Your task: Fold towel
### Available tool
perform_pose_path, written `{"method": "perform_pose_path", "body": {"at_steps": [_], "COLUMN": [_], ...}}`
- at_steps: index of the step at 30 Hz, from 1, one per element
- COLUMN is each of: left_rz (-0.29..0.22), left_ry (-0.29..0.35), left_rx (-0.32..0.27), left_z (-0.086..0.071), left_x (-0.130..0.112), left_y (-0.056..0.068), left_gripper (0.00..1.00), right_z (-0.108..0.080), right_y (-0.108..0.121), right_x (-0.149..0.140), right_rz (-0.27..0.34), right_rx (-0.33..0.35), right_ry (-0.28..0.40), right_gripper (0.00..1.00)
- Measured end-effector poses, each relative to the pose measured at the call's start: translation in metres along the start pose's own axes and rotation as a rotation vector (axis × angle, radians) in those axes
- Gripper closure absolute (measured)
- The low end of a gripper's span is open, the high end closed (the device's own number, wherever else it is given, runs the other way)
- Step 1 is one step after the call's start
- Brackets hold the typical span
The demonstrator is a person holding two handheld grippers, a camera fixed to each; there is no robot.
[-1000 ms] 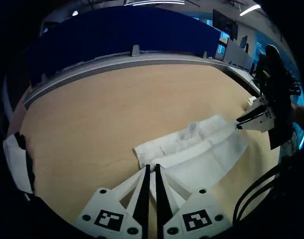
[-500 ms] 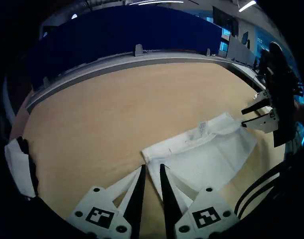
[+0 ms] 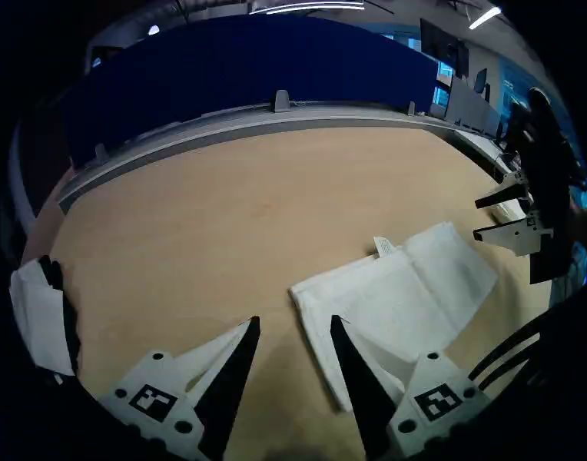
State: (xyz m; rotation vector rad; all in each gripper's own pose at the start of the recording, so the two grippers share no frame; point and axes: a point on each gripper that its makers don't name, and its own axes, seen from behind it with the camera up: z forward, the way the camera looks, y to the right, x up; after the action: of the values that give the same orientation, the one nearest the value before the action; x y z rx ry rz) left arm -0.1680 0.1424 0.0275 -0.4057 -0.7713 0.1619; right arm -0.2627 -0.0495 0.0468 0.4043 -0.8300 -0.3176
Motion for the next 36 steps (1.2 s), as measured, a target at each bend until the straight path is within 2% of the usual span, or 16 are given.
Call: {"method": "perform_pose_path", "body": {"at_steps": [5, 7, 21, 29, 36], "left_rz": [-0.005, -0.009, -0.054, -0.074, -0.106], "left_ry": [0.004, 0.006, 0.015, 0.023, 0.023], "left_rx": [0.005, 0.009, 0.031, 0.053, 0.094], "left_z": [-0.007, -0.011, -0.048, -0.062, -0.080], "left_x": [-0.001, -0.002, -0.014, -0.018, -0.031], "left_y": [-0.001, -0.001, 0.001, -0.002, -0.008], "left_gripper": [0.11, 0.10, 0.09, 0.09, 0.09], "right_z": [-0.008, -0.013, -0.049, -0.056, -0.060], "right_y": [-0.002, -0.004, -0.015, -0.020, -0.032], "right_x": [-0.005, -0.009, -0.025, -0.028, -0.037], "right_rz": [0.003, 0.006, 0.038, 0.020, -0.018], "right_rx": [-0.002, -0.001, 0.004, 0.014, 0.047], "right_ry": [0.000, 0.000, 0.019, 0.019, 0.010], "right_gripper": [0.01, 0.01, 0.01, 0.01, 0.01]}}
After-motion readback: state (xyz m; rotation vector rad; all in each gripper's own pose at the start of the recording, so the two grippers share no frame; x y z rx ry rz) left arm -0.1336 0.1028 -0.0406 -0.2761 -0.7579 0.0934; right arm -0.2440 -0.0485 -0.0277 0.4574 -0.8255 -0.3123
